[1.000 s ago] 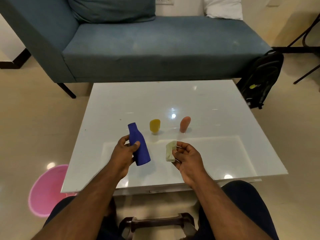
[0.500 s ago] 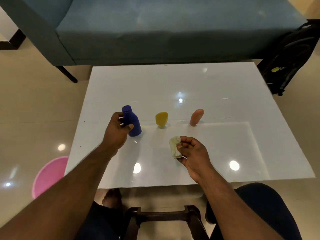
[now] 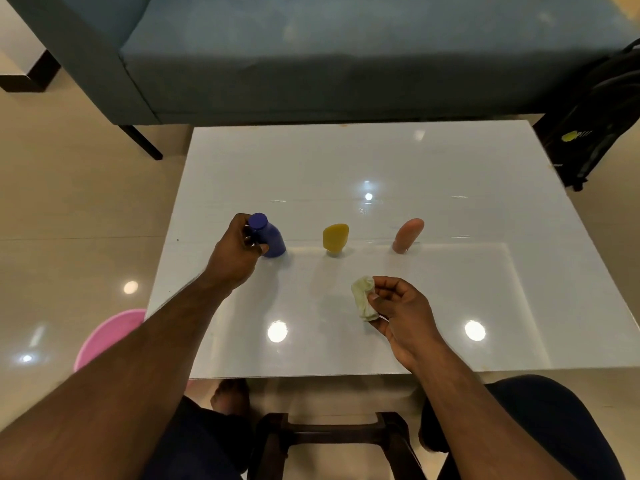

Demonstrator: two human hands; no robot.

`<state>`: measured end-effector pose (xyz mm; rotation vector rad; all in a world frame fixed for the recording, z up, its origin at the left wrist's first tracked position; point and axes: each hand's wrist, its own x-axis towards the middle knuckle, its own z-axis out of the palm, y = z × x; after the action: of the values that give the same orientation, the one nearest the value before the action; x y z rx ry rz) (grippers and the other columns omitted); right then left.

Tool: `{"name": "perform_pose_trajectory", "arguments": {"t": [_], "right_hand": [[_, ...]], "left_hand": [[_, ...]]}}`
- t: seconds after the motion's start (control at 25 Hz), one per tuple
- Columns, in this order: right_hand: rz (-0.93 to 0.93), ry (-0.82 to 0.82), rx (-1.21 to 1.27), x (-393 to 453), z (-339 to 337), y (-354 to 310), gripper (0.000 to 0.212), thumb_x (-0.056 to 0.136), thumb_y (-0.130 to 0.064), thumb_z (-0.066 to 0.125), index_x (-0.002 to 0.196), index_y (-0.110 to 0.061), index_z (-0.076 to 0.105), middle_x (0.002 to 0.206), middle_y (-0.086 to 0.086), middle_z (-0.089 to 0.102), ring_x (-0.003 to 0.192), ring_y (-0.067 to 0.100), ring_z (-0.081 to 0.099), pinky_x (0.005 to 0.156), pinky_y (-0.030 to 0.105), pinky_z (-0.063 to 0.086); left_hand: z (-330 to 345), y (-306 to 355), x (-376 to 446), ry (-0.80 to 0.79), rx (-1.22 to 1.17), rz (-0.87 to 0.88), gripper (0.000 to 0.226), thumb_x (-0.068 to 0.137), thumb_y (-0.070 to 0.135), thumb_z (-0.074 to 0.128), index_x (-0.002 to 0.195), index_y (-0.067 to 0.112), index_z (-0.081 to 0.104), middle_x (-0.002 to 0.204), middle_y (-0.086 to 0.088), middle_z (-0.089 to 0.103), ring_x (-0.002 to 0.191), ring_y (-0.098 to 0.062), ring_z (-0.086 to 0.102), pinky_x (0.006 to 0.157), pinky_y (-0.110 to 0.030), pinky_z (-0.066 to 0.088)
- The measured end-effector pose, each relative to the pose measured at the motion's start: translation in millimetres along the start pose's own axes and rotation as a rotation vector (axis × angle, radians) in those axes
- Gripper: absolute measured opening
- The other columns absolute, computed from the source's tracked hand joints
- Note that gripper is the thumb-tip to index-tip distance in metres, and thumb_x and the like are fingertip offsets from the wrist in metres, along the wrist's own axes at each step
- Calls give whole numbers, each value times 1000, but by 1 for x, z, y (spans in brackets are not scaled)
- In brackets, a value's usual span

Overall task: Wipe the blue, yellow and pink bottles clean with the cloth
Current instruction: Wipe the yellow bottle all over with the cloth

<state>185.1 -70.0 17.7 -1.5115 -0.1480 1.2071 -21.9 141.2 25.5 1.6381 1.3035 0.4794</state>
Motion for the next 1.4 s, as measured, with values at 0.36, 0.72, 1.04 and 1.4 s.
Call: {"name": "perform_pose_trajectory", "arguments": {"t": [0.36, 0.72, 1.04, 1.4], "right_hand": [[-1, 23, -43, 1, -1, 0, 24, 88, -1, 62, 104, -18, 67, 105, 3, 71, 96, 23, 68, 82, 40, 57], [-5, 31, -69, 2, -2, -1, 24, 88, -2, 62, 105, -19, 67, 106, 2, 71, 97, 22, 67, 84, 43, 56], [-12, 43, -81, 1, -4, -3, 23, 88, -4, 62, 104, -20, 67, 107, 1, 70, 98, 22, 67, 85, 42, 56], [-13, 35, -70, 1, -4, -3, 24, 88, -1, 62, 103, -20, 67, 107, 3, 70, 98, 23, 67, 85, 43, 56]], "left_hand": [[-4, 1, 5, -42, 89, 74, 38, 90, 1, 64, 118, 23, 50, 113, -2, 62, 103, -21, 61, 86, -26, 45], [-7, 1, 8, -61, 64, 29, 41, 89, 0, 66, 120, 21, 50, 114, -5, 62, 107, -26, 61, 98, -41, 50], [-6, 3, 9, -49, 51, 9, 41, 88, 1, 67, 120, 22, 51, 110, 0, 61, 105, -23, 61, 98, -40, 50], [-6, 3, 8, -56, 1, -13, 50, 86, -5, 66, 126, 20, 51, 119, 0, 61, 108, -19, 61, 87, -28, 45]]}}
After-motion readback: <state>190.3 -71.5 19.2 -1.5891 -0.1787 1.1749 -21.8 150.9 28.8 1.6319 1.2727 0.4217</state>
